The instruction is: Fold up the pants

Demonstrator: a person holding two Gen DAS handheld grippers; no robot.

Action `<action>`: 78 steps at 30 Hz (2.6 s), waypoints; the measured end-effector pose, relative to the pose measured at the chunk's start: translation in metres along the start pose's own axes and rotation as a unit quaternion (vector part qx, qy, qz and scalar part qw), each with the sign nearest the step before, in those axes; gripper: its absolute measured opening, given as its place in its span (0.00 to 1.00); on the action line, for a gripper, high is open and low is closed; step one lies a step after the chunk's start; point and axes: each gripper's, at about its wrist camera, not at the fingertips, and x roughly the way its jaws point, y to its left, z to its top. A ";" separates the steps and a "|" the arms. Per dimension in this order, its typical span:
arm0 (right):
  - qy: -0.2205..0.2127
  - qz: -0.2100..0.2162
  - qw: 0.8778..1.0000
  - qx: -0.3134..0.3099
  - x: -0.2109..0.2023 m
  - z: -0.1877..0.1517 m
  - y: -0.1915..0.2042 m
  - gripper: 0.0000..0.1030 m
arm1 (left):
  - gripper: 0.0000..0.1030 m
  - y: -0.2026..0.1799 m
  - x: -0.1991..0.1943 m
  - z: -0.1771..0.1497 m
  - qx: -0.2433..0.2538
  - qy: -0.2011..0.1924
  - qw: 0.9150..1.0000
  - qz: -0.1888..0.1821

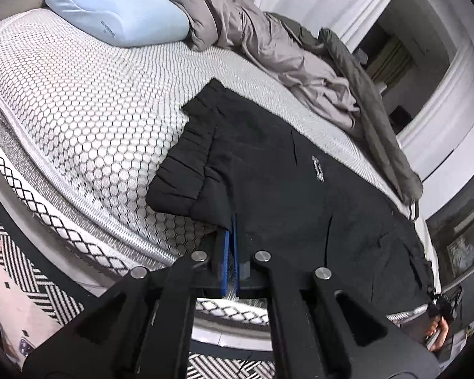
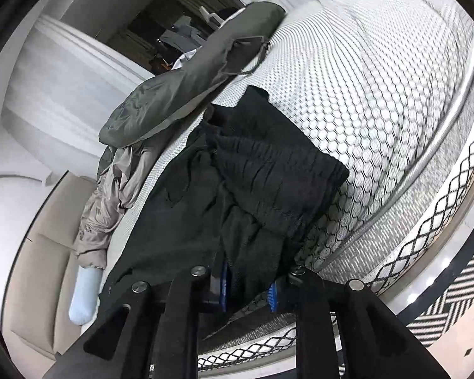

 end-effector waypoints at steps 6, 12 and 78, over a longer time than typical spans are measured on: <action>-0.037 0.026 0.999 -0.010 -0.024 0.011 0.031 0.08 | 0.00 -0.017 -0.006 0.025 -0.005 -0.037 0.999 -0.006; -0.049 0.020 0.998 -0.037 -0.009 0.054 0.088 0.08 | 0.00 -0.046 0.010 0.081 0.008 -0.049 0.999 -0.004; 0.027 -0.005 0.999 0.030 0.149 0.069 0.058 0.10 | 0.81 -0.183 0.177 0.018 0.094 0.077 0.989 0.089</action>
